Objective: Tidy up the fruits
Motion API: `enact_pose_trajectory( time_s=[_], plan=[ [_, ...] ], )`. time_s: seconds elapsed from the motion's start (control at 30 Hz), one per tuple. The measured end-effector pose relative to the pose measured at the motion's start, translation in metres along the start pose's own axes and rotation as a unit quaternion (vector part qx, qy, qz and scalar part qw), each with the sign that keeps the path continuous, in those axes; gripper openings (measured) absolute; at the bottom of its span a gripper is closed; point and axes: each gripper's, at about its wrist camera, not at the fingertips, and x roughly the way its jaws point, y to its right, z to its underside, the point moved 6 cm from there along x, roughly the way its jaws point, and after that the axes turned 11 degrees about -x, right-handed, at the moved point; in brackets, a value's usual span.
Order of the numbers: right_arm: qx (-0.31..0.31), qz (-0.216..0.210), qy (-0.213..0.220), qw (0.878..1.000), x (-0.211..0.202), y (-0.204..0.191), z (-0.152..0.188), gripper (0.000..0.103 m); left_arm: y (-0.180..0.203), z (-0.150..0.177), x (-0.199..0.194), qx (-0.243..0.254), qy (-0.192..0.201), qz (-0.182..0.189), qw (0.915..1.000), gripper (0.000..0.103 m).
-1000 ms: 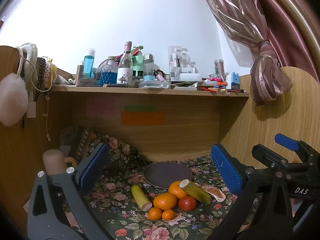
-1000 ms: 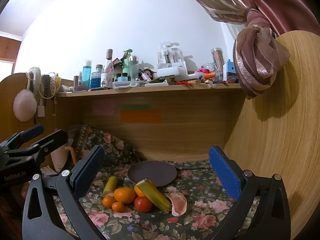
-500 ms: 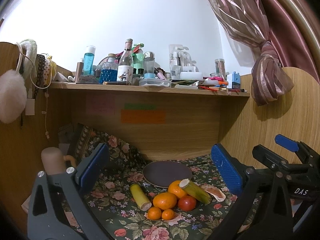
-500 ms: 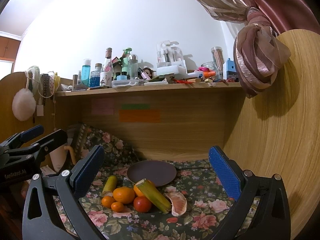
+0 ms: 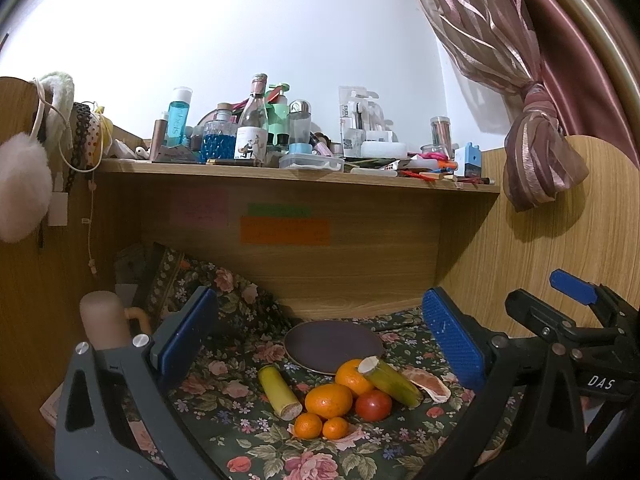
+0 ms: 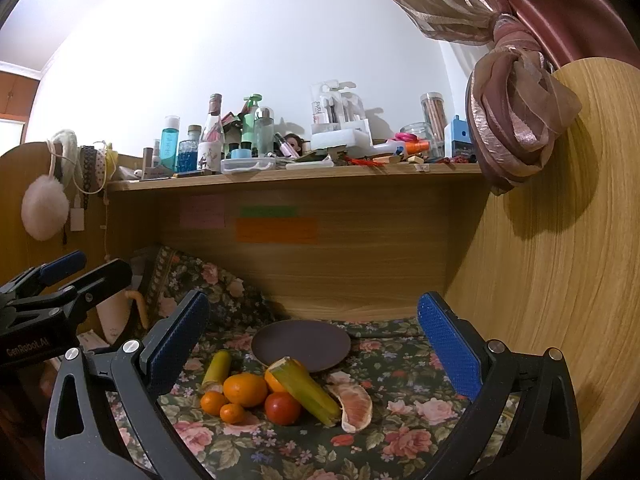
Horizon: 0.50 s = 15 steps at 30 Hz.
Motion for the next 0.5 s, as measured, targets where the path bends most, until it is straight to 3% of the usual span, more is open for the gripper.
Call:
enact_pose_trajectory(
  time_s=[0.5],
  plan=[
    [0.000, -0.003, -0.001, 1.000, 0.0022, -0.0024, -0.0005, 0.103, -0.0004, 0.0005, -0.0006, 0.000, 0.000, 0.000, 1.0000, 0.103]
  ],
)
